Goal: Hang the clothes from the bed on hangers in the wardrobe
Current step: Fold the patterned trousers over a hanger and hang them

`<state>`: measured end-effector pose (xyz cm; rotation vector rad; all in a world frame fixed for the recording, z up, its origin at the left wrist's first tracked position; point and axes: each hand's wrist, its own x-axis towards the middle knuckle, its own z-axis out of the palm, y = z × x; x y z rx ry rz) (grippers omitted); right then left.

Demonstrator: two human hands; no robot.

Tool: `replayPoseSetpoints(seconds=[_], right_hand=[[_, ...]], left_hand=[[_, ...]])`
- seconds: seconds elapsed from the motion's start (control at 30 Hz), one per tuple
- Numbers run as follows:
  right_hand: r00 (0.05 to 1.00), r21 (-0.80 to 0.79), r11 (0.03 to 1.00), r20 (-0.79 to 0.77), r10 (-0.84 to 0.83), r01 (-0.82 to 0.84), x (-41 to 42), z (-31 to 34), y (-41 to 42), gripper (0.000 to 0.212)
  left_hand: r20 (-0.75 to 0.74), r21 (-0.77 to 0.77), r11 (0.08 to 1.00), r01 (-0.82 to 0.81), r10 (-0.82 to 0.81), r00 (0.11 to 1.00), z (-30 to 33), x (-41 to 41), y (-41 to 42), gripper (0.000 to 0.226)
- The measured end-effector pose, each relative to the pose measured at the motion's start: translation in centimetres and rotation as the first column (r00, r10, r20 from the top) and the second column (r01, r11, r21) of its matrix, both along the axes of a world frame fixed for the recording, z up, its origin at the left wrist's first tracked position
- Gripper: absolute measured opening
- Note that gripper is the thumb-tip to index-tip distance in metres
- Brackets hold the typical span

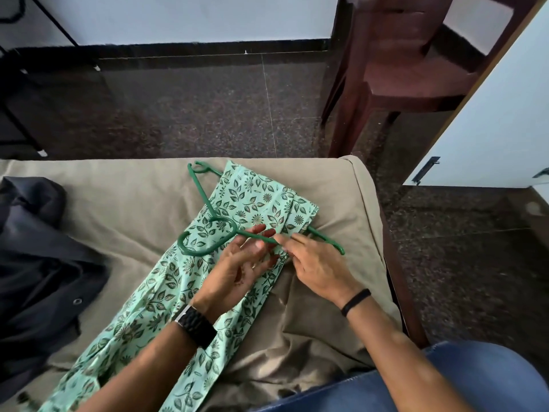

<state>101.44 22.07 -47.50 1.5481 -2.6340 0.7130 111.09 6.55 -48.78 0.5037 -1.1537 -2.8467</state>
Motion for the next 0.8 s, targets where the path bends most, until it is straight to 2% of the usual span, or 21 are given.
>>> replayPoseSetpoints(seconds=[0.07,0.13,0.2,0.3,0.47,0.53,0.6,0.67,0.73,0.8], right_hand=[[0.995,0.047,0.999,0.094,0.022,-0.027,-0.3,-0.2,-0.2,0.043],[0.972,0.066,0.997,0.232,0.034,-0.050,-1.1,-0.1,-0.4,0.039],[0.959,0.011,1.000,0.284,0.002,-0.006,-2.3,0.7,-1.0,0.032],[0.966,-0.060,0.984,0.211,-0.151,0.167,-5.0,1.8,-2.7,0.031],[0.905,0.197,0.959,0.336,-0.261,0.204,-7.4,2.1,-5.9,0.056],[0.882,0.214,0.936,0.329,-0.338,0.279,-7.9,1.8,-6.8,0.052],[0.821,0.220,0.919,0.414,-0.393,0.328,-8.0,1.9,-7.4,0.044],[0.764,0.223,0.931,0.531,-0.365,0.289,-7.9,1.9,-7.7,0.035],[0.768,0.170,0.951,0.561,-0.309,0.259,-7.7,2.2,-7.7,0.028],[0.787,0.073,0.966,0.566,-0.246,0.249,-7.6,2.8,-7.7,0.029]], left_hand=[[0.130,0.095,0.986,-0.141,0.128,0.983,0.2,-0.6,0.1,0.024],[0.229,0.104,0.963,-0.247,0.218,0.949,0.2,-1.3,0.3,0.031],[0.229,0.105,0.951,-0.292,0.263,0.937,0.2,-1.8,0.3,0.033],[0.232,0.127,0.933,-0.338,0.303,0.924,0.2,-2.0,0.5,0.029],[0.235,0.047,0.947,-0.319,0.300,0.925,0.4,-1.8,0.6,0.024],[0.237,0.033,0.946,-0.323,0.307,0.922,0.5,-1.9,0.7,0.024],[0.233,0.038,0.939,-0.342,0.324,0.917,0.8,-1.9,0.8,0.024],[0.229,0.035,0.935,-0.353,0.336,0.914,1.0,-1.8,1.0,0.023],[0.230,0.029,0.934,-0.357,0.342,0.911,1.3,-1.6,1.4,0.021],[0.229,0.006,0.932,-0.363,0.352,0.908,1.6,-1.0,1.8,0.020]])
